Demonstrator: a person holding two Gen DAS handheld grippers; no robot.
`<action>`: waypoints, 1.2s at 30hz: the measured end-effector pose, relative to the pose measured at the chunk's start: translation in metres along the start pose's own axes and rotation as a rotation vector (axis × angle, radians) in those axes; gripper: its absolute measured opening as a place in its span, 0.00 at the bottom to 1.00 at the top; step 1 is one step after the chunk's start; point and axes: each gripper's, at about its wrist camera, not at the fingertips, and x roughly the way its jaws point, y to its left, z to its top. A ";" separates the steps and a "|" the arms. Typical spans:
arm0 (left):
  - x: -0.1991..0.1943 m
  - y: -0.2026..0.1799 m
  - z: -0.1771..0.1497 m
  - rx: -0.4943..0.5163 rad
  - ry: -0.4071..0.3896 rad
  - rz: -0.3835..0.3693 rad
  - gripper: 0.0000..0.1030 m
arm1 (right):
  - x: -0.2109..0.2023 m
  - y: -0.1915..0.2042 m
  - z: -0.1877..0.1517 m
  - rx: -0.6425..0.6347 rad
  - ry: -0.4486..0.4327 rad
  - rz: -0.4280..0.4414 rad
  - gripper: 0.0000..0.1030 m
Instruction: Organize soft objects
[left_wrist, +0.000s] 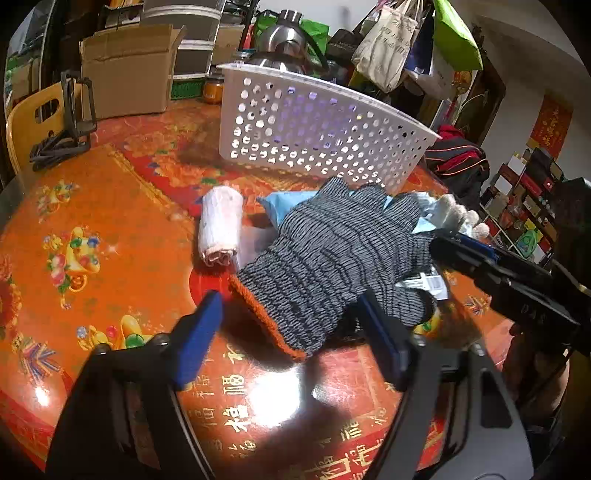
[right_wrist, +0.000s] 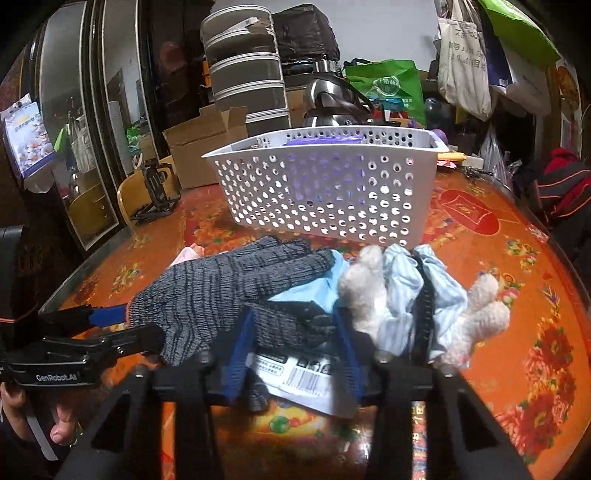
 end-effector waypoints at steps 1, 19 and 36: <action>0.003 0.000 0.000 -0.004 0.007 -0.001 0.58 | 0.000 -0.001 -0.001 0.004 0.001 0.001 0.29; -0.015 0.004 0.002 0.004 -0.050 -0.003 0.18 | -0.038 0.013 -0.011 -0.047 -0.065 0.086 0.07; -0.083 -0.031 0.041 0.090 -0.212 -0.083 0.18 | -0.110 0.004 0.039 -0.081 -0.208 0.142 0.07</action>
